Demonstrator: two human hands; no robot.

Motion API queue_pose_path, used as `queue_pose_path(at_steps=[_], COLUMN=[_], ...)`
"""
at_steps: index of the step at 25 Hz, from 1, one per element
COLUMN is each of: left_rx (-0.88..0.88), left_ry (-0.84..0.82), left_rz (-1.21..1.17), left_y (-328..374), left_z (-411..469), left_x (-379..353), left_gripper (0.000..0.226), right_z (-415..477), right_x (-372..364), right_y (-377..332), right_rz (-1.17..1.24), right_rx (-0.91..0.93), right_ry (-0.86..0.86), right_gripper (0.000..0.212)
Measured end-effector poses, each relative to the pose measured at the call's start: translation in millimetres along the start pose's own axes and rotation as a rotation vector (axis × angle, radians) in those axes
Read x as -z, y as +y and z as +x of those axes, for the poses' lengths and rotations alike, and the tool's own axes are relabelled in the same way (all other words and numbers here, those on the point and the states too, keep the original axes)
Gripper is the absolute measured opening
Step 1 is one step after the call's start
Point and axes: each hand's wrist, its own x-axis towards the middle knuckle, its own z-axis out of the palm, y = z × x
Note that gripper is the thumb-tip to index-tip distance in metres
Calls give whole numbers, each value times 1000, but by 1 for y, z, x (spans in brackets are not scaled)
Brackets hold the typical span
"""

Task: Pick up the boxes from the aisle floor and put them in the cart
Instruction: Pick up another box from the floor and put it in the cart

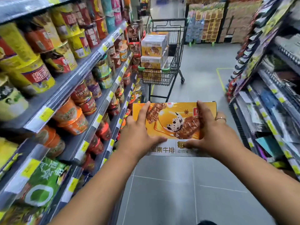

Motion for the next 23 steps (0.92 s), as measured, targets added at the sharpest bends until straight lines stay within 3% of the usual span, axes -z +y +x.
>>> queue_pose_path(at_steps=[23], left_rx=[99], left_ry=[0], left_rz=[-58], left_y=[-10], left_z=[631], left_x=[-27], left_gripper=[119], right_z=[649], right_x=[-17], right_y=[-32], right_rz=[20], right_rx=[65], right_ry=[-81], right_gripper=[127])
